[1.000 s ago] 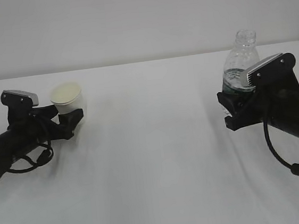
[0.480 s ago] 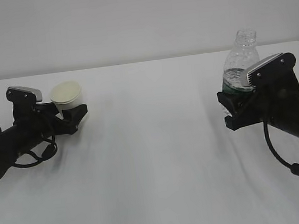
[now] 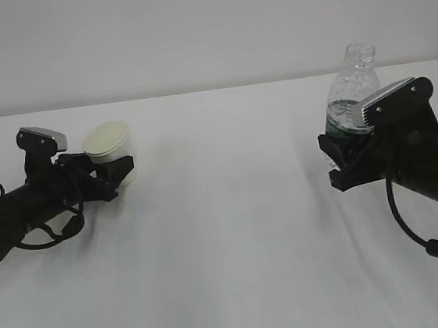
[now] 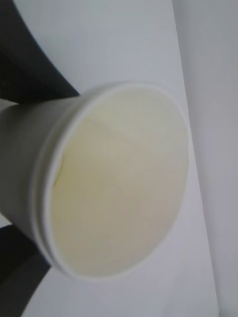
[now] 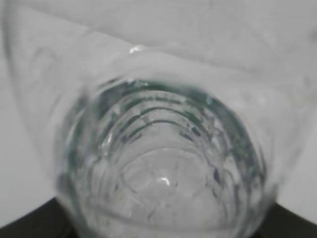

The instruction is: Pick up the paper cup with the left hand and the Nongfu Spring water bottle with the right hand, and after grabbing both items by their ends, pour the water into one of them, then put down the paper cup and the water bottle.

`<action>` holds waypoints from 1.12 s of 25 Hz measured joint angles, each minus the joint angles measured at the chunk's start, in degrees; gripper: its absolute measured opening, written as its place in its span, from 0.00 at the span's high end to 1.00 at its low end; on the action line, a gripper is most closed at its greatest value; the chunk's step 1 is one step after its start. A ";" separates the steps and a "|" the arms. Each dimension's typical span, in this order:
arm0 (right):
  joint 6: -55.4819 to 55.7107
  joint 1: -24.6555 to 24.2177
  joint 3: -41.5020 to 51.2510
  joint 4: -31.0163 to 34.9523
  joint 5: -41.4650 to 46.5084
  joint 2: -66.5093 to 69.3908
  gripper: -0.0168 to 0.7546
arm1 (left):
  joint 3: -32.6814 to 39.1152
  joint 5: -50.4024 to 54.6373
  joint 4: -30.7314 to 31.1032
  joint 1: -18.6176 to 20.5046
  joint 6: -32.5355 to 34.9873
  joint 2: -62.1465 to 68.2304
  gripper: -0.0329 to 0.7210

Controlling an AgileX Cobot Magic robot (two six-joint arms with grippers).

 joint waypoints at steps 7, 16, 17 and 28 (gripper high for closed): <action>-1.09 0.00 0.00 0.00 0.41 0.00 0.45 | 0.00 0.11 8.84 0.00 -2.27 -1.21 0.33; -1.68 0.00 0.00 0.00 1.23 0.00 0.45 | 0.00 -1.41 20.06 0.00 -5.82 -5.70 0.33; -1.68 0.00 0.00 0.00 1.23 0.00 0.45 | 0.00 -1.41 21.36 0.00 -6.24 -6.02 0.34; -2.64 0.00 0.00 -0.30 1.23 0.00 0.45 | 0.00 -1.78 34.15 -1.83 -10.63 -6.74 0.35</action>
